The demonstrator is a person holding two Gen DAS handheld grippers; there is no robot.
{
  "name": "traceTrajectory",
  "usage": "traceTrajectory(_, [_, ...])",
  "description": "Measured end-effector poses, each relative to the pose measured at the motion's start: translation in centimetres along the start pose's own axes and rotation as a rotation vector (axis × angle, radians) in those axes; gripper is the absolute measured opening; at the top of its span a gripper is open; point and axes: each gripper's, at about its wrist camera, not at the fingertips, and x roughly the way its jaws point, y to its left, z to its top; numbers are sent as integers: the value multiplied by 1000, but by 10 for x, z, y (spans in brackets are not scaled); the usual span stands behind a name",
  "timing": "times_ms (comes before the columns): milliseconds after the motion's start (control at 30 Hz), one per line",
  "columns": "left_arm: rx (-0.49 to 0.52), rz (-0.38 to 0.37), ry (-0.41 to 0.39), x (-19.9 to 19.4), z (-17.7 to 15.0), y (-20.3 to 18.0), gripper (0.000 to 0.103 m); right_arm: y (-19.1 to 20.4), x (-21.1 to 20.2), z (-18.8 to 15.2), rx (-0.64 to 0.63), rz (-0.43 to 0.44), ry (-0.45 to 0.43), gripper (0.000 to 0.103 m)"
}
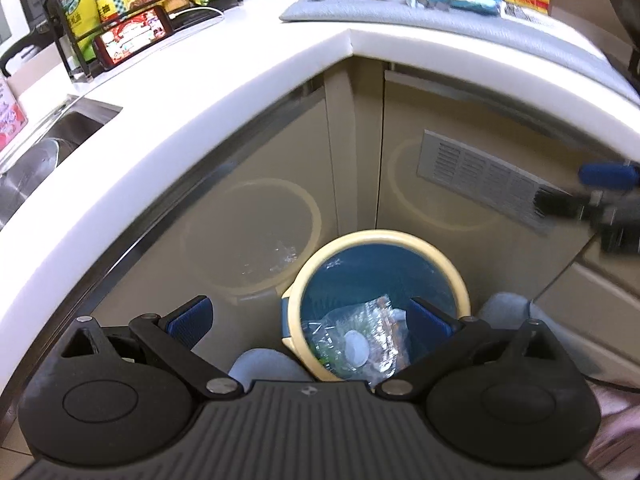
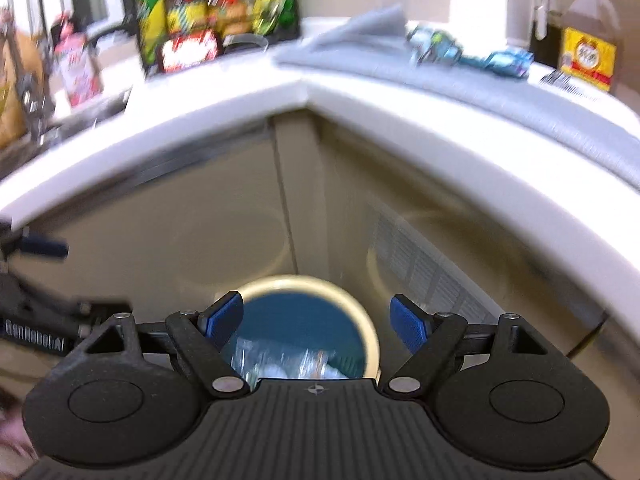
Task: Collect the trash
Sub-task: 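Raise both tools back up toward the grey mat, then grasp the white tissue with the right tool while the left tool approaches the cookie cutter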
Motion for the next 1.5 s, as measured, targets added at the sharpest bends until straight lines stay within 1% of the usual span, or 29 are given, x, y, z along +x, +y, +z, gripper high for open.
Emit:
traceTrajectory(100, [-42,-28,-8,-5,13,8,103,-17,-10,29,12,-30,-81,83])
traceTrajectory(167, [-56,-34,-23,-8,24,11,103,-30,-14,49,16,-53,-143,85])
traceTrajectory(233, [-68,-35,-37,-11,34,13,103,-46,-14,68,21,-85,-201,87])
traceTrajectory(333, [-80,-34,-47,-13,48,15,103,-72,-5,98,48,-140,-275,88])
traceTrajectory(433, [-89,-36,-47,-13,60,18,103,-106,16,132,125,-183,-323,88])
traceTrajectory(533, [-94,-34,-40,-12,68,19,103,-144,42,168,253,-200,-341,89])
traceTrajectory(633, [-99,-21,-27,-9,73,23,103,-178,72,200,365,-216,-337,89])
traceTrajectory(733, [-111,-4,1,-2,76,27,103,-200,106,224,409,-228,-305,91])
traceTrajectory(800, [-117,12,19,3,78,31,103,-212,131,238,423,-223,-267,93])
traceTrajectory(933, [-129,42,43,11,85,40,103,-235,177,253,492,-246,-205,94])
traceTrajectory(1000, [-131,50,50,14,89,42,103,-246,198,257,521,-265,-160,95])
traceTrajectory(1067, [-129,55,55,17,93,42,103,-250,211,256,520,-279,-150,94])
traceTrajectory(1100, [-127,55,57,18,96,42,103,-250,214,255,497,-282,-155,86])
traceTrajectory(1133, [-123,53,57,19,98,41,103,-248,216,254,465,-283,-170,69])
traceTrajectory(1167, [-119,52,57,20,100,39,103,-245,217,252,429,-278,-188,64])
traceTrajectory(1200, [-113,49,58,22,104,37,103,-242,216,251,399,-264,-202,50])
traceTrajectory(1233, [-107,45,58,23,107,35,103,-241,215,249,381,-243,-209,33])
traceTrajectory(1300, [-92,36,49,24,115,29,103,-238,208,244,361,-221,-250,12])
traceTrajectory(1400, [-54,25,16,22,129,18,103,-234,182,236,335,-196,-360,6])
traceTrajectory(1500, [-13,6,-29,18,149,3,103,-237,155,223,366,-122,-419,6])
